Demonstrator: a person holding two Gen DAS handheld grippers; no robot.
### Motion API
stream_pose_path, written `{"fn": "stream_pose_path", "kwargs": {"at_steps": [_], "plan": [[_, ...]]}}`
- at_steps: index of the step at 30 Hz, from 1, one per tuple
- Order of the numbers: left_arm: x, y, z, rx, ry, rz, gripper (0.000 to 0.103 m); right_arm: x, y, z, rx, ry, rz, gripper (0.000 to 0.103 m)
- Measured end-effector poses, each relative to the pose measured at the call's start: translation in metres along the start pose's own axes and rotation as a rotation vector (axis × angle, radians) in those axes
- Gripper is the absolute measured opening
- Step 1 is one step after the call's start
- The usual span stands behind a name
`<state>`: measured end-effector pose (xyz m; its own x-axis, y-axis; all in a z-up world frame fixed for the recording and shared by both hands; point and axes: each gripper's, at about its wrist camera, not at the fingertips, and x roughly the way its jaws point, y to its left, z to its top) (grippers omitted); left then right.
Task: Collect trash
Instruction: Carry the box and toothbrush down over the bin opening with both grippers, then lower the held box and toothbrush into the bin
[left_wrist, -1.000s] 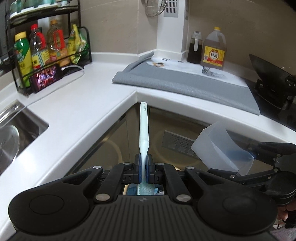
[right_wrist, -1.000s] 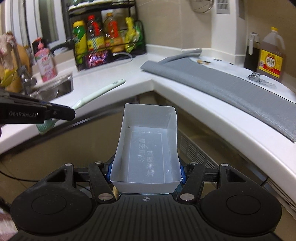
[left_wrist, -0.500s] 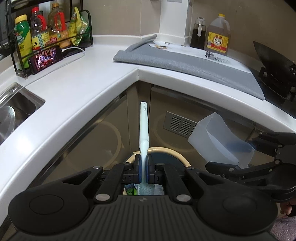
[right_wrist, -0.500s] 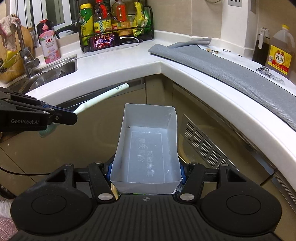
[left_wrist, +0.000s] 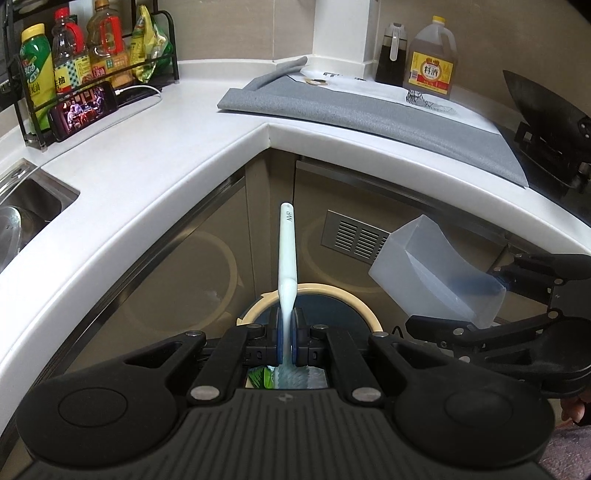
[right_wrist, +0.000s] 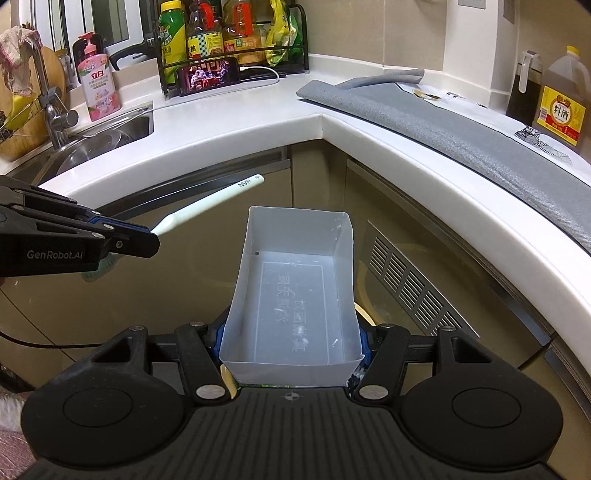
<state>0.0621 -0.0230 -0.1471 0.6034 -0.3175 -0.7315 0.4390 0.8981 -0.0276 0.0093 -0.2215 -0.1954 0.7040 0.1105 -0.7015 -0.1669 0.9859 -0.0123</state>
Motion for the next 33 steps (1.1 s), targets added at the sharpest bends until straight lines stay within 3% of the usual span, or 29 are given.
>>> {"fn": "stream_pose_path", "kwargs": {"at_steps": [11,33], "plan": [[0.020,0.000,-0.004,-0.007,0.063,-0.013,0.004,0.016,-0.007,0.002,0.017,0.047,0.003,0.063],[0.086,0.011,-0.016,-0.047,0.282,-0.059,0.004,0.088,-0.029,-0.013,0.093,0.221,-0.006,0.063]]}}
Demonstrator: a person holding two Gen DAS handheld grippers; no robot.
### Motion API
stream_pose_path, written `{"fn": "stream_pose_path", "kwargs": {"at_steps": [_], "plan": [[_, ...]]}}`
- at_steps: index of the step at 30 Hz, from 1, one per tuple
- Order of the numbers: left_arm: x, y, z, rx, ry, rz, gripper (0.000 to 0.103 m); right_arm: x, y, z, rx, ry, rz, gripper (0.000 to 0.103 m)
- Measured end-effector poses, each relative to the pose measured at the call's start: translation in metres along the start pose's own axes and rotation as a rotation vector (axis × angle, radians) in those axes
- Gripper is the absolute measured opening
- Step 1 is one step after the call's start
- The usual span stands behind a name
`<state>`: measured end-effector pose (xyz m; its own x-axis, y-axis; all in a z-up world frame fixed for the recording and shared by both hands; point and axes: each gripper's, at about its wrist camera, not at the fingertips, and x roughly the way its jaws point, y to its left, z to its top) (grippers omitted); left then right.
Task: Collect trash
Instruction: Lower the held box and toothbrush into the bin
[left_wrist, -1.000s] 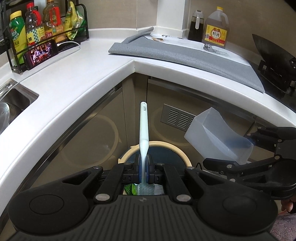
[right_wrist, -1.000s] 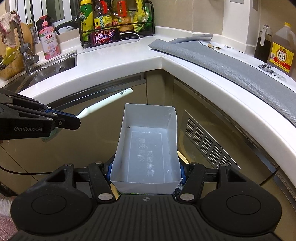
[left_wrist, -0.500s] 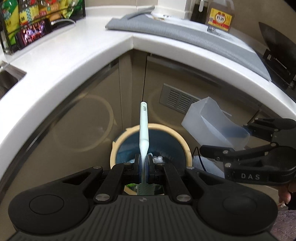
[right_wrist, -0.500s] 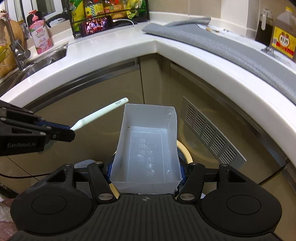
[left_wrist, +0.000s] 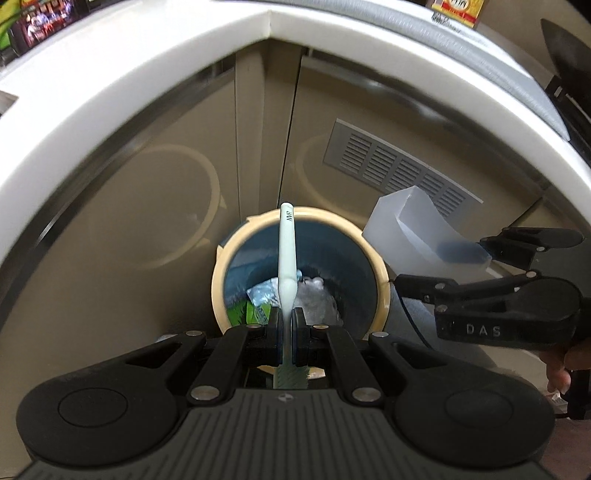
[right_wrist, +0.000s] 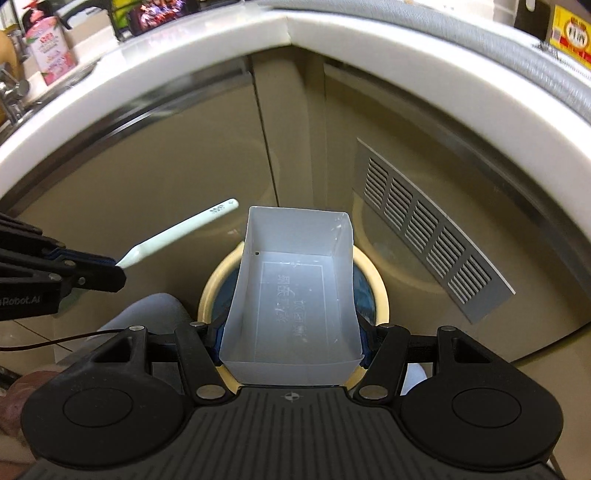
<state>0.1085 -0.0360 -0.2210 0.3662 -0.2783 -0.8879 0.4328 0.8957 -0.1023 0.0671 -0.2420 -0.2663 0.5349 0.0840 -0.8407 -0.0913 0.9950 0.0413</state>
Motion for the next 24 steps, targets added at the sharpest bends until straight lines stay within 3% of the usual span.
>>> {"fn": "stream_pose_path", "kwargs": {"at_steps": [24], "plan": [[0.147,0.003,0.022,-0.026,0.276,0.015,0.004,0.119,-0.017,-0.002,0.057,0.205,0.008,0.063]]}}
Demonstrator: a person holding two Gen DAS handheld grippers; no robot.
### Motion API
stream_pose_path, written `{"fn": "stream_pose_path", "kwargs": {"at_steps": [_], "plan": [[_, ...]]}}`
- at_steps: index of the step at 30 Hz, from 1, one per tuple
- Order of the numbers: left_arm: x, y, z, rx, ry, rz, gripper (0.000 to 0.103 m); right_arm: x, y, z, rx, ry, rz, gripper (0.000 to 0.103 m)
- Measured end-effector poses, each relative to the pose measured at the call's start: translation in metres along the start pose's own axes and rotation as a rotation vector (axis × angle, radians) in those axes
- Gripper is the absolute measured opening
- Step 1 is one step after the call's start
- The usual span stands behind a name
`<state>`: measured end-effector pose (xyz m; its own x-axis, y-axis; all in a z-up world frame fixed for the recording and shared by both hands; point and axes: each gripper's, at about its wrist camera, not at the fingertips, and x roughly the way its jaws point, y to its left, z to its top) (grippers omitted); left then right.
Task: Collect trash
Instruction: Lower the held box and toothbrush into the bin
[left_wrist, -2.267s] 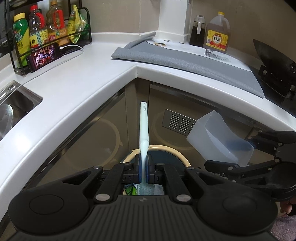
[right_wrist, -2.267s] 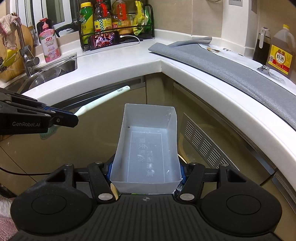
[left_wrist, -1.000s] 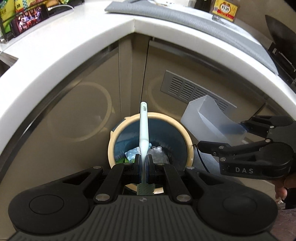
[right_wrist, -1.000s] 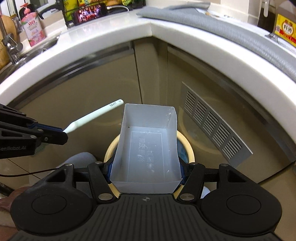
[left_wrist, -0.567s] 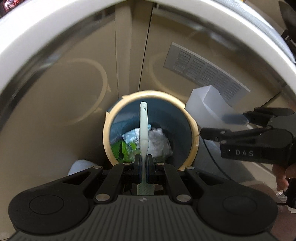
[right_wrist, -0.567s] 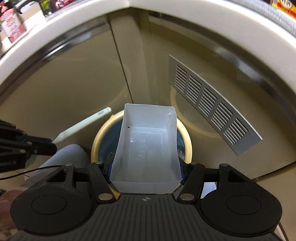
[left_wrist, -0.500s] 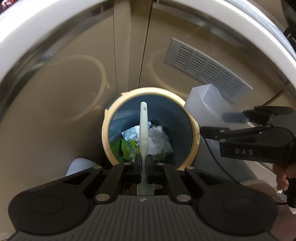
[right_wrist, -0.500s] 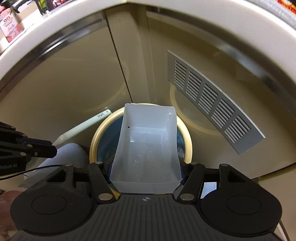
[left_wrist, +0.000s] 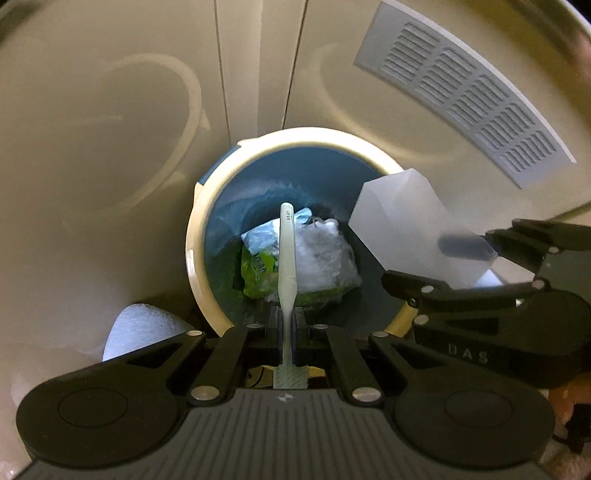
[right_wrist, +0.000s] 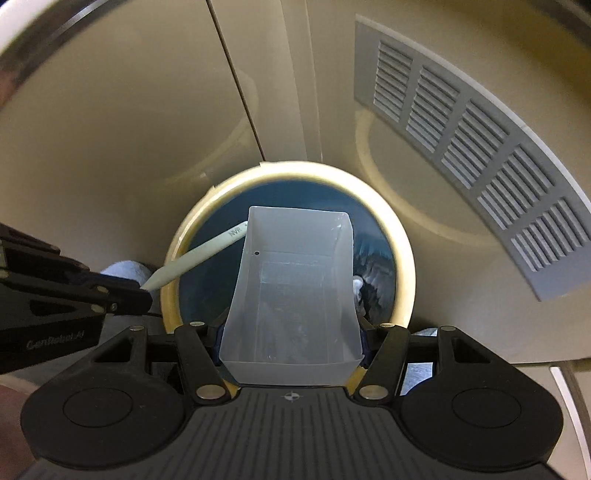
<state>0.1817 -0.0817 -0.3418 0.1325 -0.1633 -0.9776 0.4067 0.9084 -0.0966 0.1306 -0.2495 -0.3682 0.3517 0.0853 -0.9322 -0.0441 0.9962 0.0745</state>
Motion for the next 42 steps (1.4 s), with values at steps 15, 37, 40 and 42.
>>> {"fn": "stream_pose_path", "kwargs": {"at_steps": [15,37,40,42], "plan": [[0.049,0.008,0.032,-0.008,0.093,0.027,0.004,0.064,-0.012,0.016,0.054,0.132,-0.033,0.063],[0.074,-0.001,0.059,0.026,0.142,0.046,0.004,0.080,-0.017,0.025,0.089,0.192,-0.056,0.064],[0.078,0.000,0.061,0.032,0.149,0.053,0.004,0.085,-0.018,0.025,0.097,0.204,-0.062,0.064],[0.080,0.000,0.062,0.031,0.156,0.058,0.004,0.087,-0.017,0.025,0.102,0.211,-0.064,0.064]]}}
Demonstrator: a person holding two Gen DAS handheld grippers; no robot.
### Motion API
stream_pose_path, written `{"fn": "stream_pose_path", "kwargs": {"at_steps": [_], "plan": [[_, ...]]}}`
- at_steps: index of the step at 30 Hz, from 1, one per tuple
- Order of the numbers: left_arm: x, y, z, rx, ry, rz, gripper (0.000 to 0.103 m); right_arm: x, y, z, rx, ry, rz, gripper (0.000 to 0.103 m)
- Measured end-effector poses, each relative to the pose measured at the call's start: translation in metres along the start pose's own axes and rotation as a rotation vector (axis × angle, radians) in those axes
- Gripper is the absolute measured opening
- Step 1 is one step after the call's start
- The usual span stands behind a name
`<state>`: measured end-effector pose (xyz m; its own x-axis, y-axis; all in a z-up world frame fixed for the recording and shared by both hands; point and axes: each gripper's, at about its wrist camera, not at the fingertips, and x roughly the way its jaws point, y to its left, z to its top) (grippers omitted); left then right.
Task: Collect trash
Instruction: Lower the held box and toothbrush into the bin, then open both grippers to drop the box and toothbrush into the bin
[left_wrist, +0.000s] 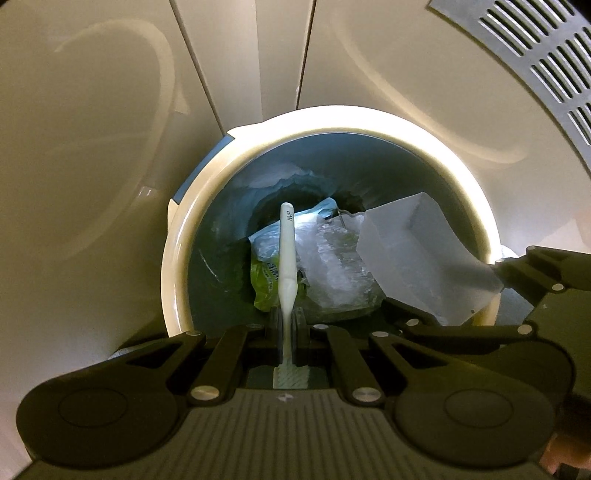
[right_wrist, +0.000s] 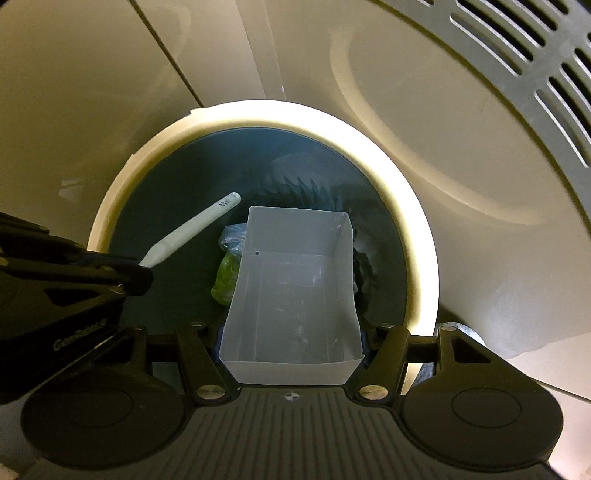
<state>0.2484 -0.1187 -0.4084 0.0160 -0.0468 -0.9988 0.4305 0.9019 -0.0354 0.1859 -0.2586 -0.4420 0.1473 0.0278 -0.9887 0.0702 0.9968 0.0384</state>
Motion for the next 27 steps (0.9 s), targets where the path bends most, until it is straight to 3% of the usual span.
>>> {"fn": "stream_pose_path", "kwargs": {"at_steps": [9,10,12,14,15,17,20,27], "plan": [[0.007,-0.004,0.006,-0.003,0.013,0.016,0.004,0.008,0.004,0.007,0.015,0.005,-0.029,0.064],[0.006,-0.004,0.006,0.001,0.009,0.010,0.008,0.009,0.004,0.008,0.022,0.007,-0.028,0.065],[0.005,-0.003,0.007,0.011,0.013,0.015,0.021,0.010,0.005,0.009,0.026,0.021,-0.033,0.074],[0.001,0.000,0.006,0.007,0.004,0.048,0.062,0.011,0.005,0.008,0.013,0.032,-0.092,0.082],[-0.002,0.003,0.005,0.001,-0.016,0.068,0.071,0.009,0.004,0.006,0.004,0.029,-0.106,0.081],[-0.011,0.012,0.001,-0.020,-0.051,0.086,0.100,0.003,0.000,0.002,0.008,0.019,-0.071,0.083],[-0.029,0.022,-0.008,-0.072,-0.085,0.044,0.103,-0.014,0.001,-0.006,-0.001,-0.009,-0.052,0.100],[-0.087,0.014,-0.048,-0.007,-0.184,0.053,0.103,-0.079,0.019,-0.036,-0.151,-0.194,-0.098,0.100]]}}
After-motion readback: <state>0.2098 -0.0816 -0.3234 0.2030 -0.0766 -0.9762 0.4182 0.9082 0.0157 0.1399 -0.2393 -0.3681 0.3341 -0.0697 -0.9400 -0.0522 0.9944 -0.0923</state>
